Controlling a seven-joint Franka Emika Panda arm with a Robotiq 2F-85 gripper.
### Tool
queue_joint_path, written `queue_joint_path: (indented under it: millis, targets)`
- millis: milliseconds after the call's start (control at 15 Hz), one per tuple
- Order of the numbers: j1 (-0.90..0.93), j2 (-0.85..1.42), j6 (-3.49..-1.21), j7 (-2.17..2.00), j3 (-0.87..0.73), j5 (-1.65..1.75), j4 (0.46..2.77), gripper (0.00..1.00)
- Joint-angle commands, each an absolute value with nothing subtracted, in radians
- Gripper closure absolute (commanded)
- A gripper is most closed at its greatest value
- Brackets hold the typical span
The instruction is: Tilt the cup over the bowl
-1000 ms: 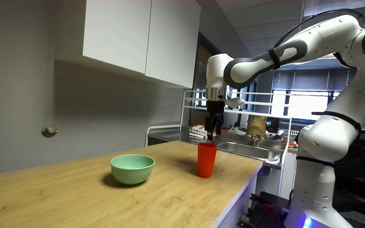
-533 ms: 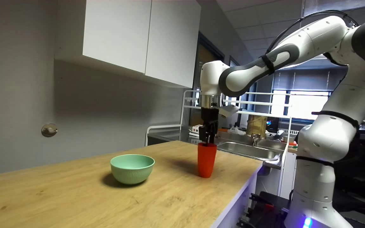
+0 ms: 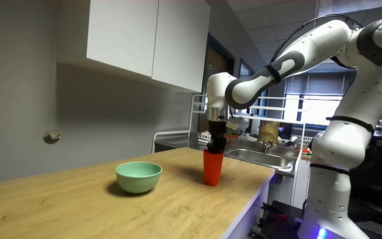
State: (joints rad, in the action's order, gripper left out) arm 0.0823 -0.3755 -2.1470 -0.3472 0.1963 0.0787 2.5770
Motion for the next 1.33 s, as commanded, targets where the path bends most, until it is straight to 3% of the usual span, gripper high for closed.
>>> queue_joint_path:
  millis: [0,733,1267]
  targets:
    - [0.077,-0.362,-2.115,-0.413,0.222,0.096,2.545,0.98]
    - [0.110,-0.130,-1.668,-0.870,0.423,0.420,2.158,0.98]
    - [0.262,0.219,-1.392,-0.928,0.368,0.567,1.732,0.99]
